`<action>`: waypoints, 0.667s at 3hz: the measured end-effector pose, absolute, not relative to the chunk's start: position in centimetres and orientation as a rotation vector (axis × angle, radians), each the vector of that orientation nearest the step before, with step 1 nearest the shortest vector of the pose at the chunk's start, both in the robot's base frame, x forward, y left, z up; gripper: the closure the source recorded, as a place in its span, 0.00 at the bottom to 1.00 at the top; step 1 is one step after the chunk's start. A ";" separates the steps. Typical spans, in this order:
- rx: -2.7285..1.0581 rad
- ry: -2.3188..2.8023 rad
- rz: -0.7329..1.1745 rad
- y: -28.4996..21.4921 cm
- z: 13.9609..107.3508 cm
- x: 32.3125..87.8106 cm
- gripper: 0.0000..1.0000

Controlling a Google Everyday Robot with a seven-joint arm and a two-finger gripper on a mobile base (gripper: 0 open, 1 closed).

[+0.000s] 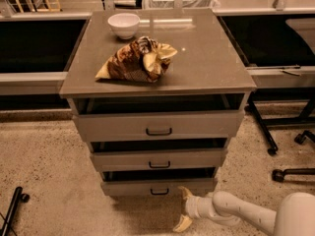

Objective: Close bottom drawer

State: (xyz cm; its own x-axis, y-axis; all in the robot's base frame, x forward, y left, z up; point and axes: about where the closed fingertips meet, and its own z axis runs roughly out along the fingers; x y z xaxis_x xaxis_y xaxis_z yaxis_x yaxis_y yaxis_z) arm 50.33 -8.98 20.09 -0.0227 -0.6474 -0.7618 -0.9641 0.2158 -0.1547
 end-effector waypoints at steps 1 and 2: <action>-1.553 1.754 0.596 -9.3 21.2 46.9 0.18; -1.566 1.761 0.636 -9.0 21.0 45.9 0.41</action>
Offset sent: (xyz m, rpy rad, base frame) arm -0.0319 -0.0077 0.0045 -0.0028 0.0848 0.0540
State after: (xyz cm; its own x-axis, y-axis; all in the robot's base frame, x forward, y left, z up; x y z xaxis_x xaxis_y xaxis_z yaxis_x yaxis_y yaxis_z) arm 45.87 -8.97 21.00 -0.0379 -0.6488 -0.7601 -0.9847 0.1536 -0.0820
